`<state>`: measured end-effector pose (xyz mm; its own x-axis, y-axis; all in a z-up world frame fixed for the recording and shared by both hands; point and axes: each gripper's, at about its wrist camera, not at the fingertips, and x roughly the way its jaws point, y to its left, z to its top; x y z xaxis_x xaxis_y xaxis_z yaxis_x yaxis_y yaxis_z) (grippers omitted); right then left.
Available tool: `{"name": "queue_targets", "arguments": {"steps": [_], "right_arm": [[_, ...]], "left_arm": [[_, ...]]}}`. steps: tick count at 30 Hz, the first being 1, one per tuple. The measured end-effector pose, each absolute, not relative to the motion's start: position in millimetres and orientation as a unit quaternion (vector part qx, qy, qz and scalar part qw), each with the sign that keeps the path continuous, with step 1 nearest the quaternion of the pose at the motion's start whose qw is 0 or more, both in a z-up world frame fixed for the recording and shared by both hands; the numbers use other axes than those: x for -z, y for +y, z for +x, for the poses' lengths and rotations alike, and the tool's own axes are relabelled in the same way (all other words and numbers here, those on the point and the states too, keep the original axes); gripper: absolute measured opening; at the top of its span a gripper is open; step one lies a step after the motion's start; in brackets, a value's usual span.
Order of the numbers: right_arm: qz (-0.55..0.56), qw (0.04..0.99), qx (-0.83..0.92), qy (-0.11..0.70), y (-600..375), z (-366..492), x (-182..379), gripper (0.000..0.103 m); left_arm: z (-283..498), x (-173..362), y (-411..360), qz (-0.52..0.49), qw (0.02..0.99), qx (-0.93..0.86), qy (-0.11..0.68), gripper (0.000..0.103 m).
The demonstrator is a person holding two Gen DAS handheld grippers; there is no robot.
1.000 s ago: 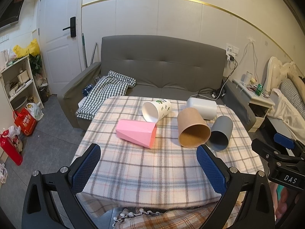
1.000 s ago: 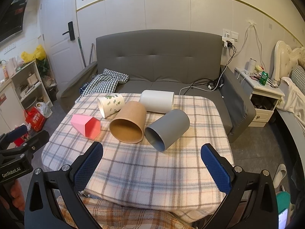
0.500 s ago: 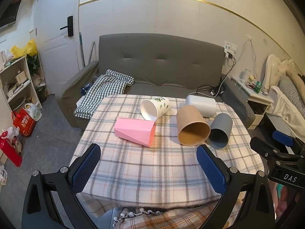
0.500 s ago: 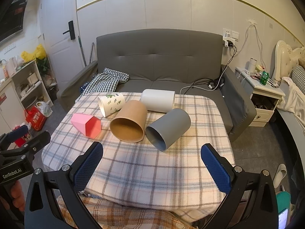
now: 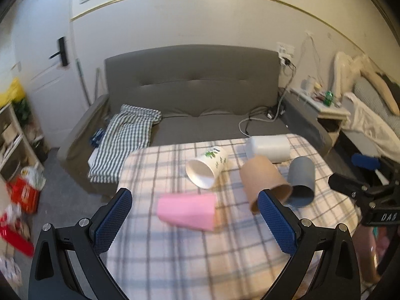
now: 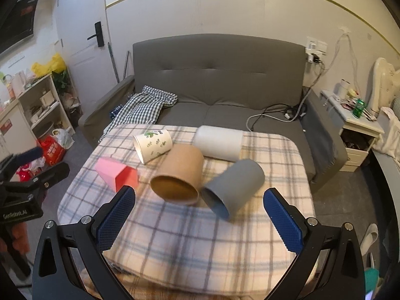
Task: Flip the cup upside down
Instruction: 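Reach the left gripper to the white leaf-print cup and close on it, then lift the white cup with the left gripper toward the right gripper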
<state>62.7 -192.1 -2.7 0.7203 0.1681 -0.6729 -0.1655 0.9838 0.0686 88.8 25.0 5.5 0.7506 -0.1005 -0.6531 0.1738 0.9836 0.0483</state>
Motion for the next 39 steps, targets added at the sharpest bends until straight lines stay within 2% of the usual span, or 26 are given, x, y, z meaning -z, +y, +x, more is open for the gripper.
{"name": "queue_targets", "arguments": {"steps": [6, 15, 28, 29, 30, 39], "right_arm": [[0.005, 0.919, -0.095, 0.384, -178.8, 112.3, 8.5, 0.103], [0.013, 0.911, -0.095, 0.400, -178.2, 163.5, 32.5, 0.103], [0.026, 0.905, -0.081, 0.418, -191.1, 192.2, 55.7, 0.103], [0.027, 0.904, -0.082, 0.419, -191.5, 192.9, 57.0, 0.103], [0.027, 0.904, -0.082, 0.420, -191.7, 193.6, 57.9, 0.103], [0.052, 0.903, -0.074, 0.420, -200.6, 184.2, 59.8, 0.103]], "left_arm": [[148.4, 14.5, 26.7, 0.101, 0.911, 0.117, 0.383, 0.103], [224.9, 72.4, -3.0, 0.156, 0.859, 0.172, 0.456, 0.103], [268.4, 112.3, -23.1, 0.167, 0.819, 0.185, 0.517, 0.101], [270.3, 113.4, -24.6, 0.167, 0.816, 0.188, 0.521, 0.096], [270.6, 115.0, -25.2, 0.167, 0.813, 0.191, 0.525, 0.073], [267.0, 102.5, -27.8, 0.144, 0.828, 0.170, 0.515, 0.069]]}}
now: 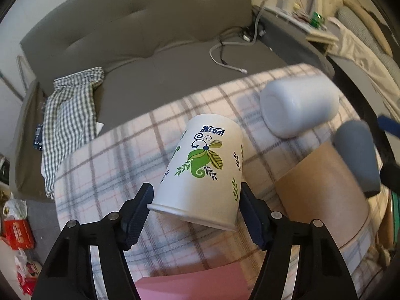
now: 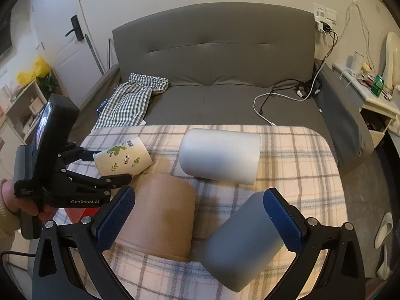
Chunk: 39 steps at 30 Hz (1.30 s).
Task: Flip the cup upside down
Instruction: 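Lift the white cup with the left gripper toward the right gripper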
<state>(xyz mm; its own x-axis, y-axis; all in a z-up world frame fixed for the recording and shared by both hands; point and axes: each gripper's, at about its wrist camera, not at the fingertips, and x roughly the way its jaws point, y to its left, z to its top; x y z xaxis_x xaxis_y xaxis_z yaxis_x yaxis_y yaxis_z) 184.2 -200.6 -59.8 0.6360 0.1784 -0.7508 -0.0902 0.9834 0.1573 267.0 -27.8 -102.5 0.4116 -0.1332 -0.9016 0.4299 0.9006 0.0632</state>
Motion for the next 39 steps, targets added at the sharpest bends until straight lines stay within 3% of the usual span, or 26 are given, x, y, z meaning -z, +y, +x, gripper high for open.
{"name": "queue_targets", "arguments": {"steps": [8, 17, 26, 39], "right_arm": [[0.078, 0.910, -0.064, 0.403, -213.7, 161.1, 40.9, 0.103], [0.084, 0.915, -0.055, 0.390, -231.7, 114.4, 17.7, 0.103], [0.070, 0.909, -0.064, 0.406, -247.5, 54.5, 31.8, 0.103], [0.061, 0.900, -0.056, 0.429, -257.6, 36.0, 47.8, 0.103]], "left_arm": [[241.0, 45.0, -25.1, 0.105, 0.864, 0.110, 0.480, 0.069], [149.5, 2.4, -23.5, 0.051, 0.888, 0.062, 0.453, 0.069], [69.5, 46.5, -38.0, -0.025, 0.880, 0.022, 0.474, 0.070], [63.8, 106.2, -61.1, -0.006, 0.871, 0.015, 0.491, 0.076]]}}
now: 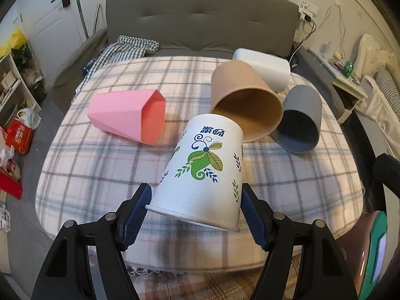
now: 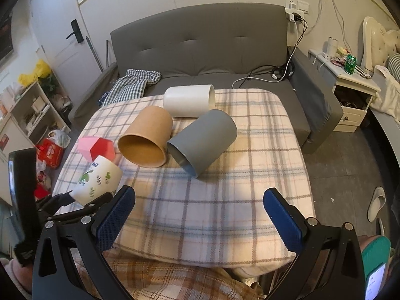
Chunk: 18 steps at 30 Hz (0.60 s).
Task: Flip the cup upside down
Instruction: 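Lift the white cup with the left gripper toward the right gripper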
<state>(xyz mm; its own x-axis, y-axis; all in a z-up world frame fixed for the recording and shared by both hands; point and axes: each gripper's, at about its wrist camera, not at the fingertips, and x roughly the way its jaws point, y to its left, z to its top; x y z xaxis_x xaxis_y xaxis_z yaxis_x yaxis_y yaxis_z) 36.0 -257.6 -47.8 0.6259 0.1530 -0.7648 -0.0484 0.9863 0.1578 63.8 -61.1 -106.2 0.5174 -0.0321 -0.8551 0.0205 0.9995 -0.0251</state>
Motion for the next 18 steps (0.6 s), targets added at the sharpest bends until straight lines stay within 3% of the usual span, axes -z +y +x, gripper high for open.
{"name": "queue_targets", "arguments": {"steps": [4, 18], "right_arm": [[0.055, 0.898, -0.053, 0.433, -254.7, 38.8, 49.7, 0.103], [0.036, 0.899, -0.050, 0.433, -227.4, 39.6, 35.2, 0.103]], "left_arm": [[65.5, 117.3, -57.4, -0.018, 0.858, 0.025, 0.513, 0.087], [36.8, 60.6, -21.3, -0.049, 0.887, 0.066, 0.455, 0.088]]}}
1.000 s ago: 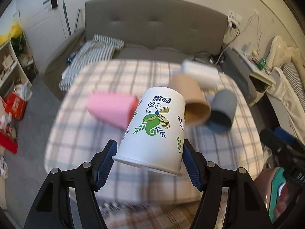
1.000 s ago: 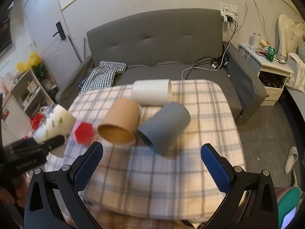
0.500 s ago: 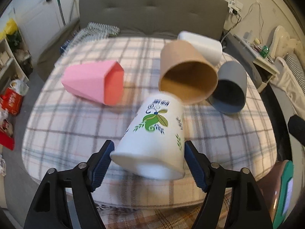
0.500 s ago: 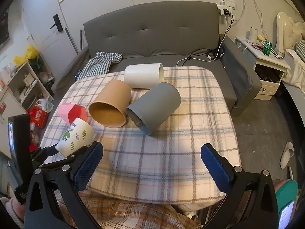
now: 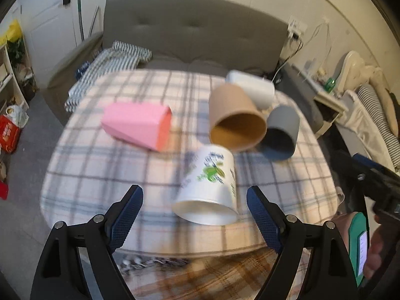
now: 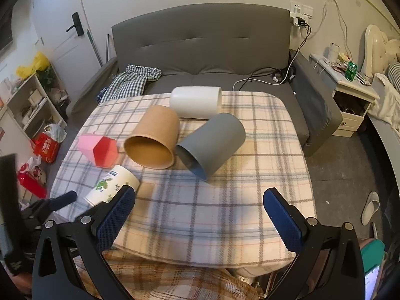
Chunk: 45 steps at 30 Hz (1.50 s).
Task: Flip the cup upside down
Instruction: 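Lift the white cup with the left gripper toward the right gripper, then close the right gripper on the white cup while the left gripper releases it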
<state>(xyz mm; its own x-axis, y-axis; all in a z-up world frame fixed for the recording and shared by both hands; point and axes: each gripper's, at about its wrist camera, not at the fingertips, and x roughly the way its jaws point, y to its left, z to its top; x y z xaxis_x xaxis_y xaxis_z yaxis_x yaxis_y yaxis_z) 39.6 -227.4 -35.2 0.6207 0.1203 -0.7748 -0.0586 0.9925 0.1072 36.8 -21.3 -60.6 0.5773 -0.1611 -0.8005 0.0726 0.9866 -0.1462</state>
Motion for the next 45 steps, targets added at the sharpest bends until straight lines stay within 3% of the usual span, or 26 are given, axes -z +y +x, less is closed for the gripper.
{"name": "queue_targets", "arguments": {"steps": [5, 16, 41, 45], "right_arm": [[0.029, 0.895, -0.057, 0.442, -201.4, 41.8, 27.0, 0.103], [0.009, 0.866, -0.088, 0.492, -131.3, 55.9, 49.3, 0.103], [0.066, 0.784, -0.045, 0.615, -104.3, 133.0, 118.3, 0.103], [0.085, 0.769, -0.043, 0.633, -103.9, 144.6, 129.3, 0.091]], "left_arm": [[37.7, 45.2, 7.5, -0.017, 0.901, 0.051, 0.431, 0.094], [38.0, 55.7, 63.1, 0.008, 0.907, 0.002, 0.421, 0.095], [57.9, 99.5, 85.1, -0.006, 0.884, 0.010, 0.468, 0.095], [60.0, 102.9, 85.6, -0.007, 0.881, 0.011, 0.473, 0.095]]}}
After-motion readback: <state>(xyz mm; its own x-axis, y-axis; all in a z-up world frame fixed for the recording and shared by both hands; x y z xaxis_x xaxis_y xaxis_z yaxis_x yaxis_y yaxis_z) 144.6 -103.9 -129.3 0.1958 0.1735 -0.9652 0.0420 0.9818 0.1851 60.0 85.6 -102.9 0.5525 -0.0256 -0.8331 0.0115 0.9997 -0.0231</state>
